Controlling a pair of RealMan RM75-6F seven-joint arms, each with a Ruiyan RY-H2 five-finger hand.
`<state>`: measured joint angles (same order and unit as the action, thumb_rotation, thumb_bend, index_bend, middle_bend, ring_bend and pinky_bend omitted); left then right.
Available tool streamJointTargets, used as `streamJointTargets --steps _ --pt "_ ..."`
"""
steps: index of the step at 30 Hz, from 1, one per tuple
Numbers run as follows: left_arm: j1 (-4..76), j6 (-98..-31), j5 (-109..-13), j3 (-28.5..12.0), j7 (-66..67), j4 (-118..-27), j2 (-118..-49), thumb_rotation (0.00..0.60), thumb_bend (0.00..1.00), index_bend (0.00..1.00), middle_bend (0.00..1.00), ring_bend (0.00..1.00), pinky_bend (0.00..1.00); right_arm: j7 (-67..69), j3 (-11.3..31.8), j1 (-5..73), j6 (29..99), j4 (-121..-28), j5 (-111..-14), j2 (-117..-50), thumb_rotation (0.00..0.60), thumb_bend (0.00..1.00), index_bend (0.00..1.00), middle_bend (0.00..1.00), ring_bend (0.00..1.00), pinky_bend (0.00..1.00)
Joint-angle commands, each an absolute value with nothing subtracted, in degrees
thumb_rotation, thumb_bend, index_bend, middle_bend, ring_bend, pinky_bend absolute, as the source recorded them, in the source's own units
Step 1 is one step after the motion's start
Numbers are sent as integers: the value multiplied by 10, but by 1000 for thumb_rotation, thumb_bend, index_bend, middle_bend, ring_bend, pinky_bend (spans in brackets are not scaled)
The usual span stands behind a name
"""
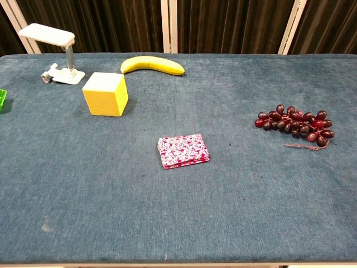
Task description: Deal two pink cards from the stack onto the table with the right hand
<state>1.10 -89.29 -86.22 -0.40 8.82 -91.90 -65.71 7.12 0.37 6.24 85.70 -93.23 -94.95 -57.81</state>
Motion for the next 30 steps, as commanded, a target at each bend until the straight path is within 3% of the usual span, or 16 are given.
streamJointTargets --steps 1,7,12,14,19,30 --pt "12 -887 -859 -4 87 -919 -657 600 67 211 123 37 16 61 5 70 843 -939 -948 -580 600 325 0 12 0 113" --pt "17 -879 -866 -2 86 -917 -664 600 67 210 123 37 16 34 1 120 775 -979 -980 -584 600 326 12 11 0 120" --pt "19 -880 -872 -4 89 -918 -670 600 67 210 123 37 16 -34 19 192 670 -1037 -979 -622 600 333 164 10 0 162" --pt "19 -881 -875 -4 91 -917 -672 600 67 210 123 37 16 -73 34 221 622 -1055 -949 -653 600 333 211 10 0 164" --pt "20 -882 -880 -3 90 -916 -674 600 67 210 123 37 16 -192 70 271 554 -1059 -850 -756 600 333 217 10 0 165" --pt "20 -878 -880 -2 80 -903 -677 600 67 211 123 37 16 -433 101 356 538 -984 -637 -958 600 375 244 11 0 165"
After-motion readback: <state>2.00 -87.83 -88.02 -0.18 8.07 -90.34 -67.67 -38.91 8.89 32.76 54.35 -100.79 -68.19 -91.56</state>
